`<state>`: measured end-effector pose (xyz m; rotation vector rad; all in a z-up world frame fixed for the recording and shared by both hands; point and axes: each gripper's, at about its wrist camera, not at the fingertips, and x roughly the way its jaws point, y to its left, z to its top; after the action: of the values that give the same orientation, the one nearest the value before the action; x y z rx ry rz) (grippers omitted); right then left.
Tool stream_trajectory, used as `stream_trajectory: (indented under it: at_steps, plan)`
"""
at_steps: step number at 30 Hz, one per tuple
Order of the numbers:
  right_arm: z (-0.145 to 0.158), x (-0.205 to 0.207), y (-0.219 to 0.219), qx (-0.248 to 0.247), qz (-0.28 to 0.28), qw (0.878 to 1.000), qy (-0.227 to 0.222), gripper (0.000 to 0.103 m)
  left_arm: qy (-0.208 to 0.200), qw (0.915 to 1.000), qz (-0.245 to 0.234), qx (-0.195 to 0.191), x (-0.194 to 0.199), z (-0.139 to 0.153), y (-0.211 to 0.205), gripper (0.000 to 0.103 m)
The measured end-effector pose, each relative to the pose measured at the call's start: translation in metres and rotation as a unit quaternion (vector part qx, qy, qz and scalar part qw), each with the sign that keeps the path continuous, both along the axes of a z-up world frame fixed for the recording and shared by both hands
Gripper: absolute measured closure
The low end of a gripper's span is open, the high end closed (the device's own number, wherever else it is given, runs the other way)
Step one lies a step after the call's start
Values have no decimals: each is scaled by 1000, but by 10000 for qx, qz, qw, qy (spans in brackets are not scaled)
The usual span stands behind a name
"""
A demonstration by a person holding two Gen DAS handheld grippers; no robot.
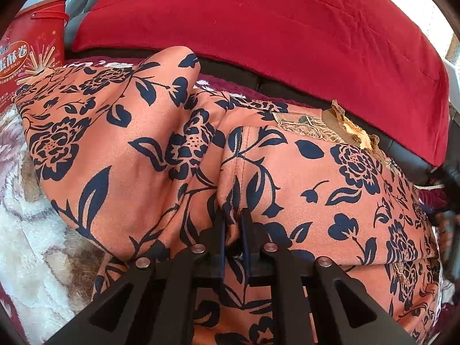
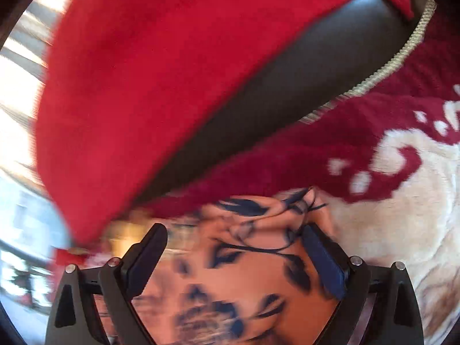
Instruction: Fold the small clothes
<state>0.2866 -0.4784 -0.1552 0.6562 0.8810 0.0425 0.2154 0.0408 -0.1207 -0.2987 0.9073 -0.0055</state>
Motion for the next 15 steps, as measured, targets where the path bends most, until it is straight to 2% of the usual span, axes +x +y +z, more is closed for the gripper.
stream_trajectory:
  at_steps: [3,7,11,13,14,15]
  plan:
    - [21,-16,33,-972,143,9951,-131,7,-40,9999,-16,-116,1,-3,2,91]
    - [52,-69,83,-2081,384,9759,-531,7,-63,9999,-9,-132,0,-3,3,91]
    - [64,-121,111,-2683,347,9597,-764,7,-9,10000,-19,90,1,2,-4,89]
    - [66,-135,119,-2880,338,9539,-769,7,68,9995,-87,290,0,7,-9,79]
    - [67,-143,122,-2987,361,9505,-778,7,122,9989,-146,432,-2,11,-12,61]
    - [66,-149,128,-3089,338,9471,-803,7,180,9981,-172,571,-5,16,-15,33]
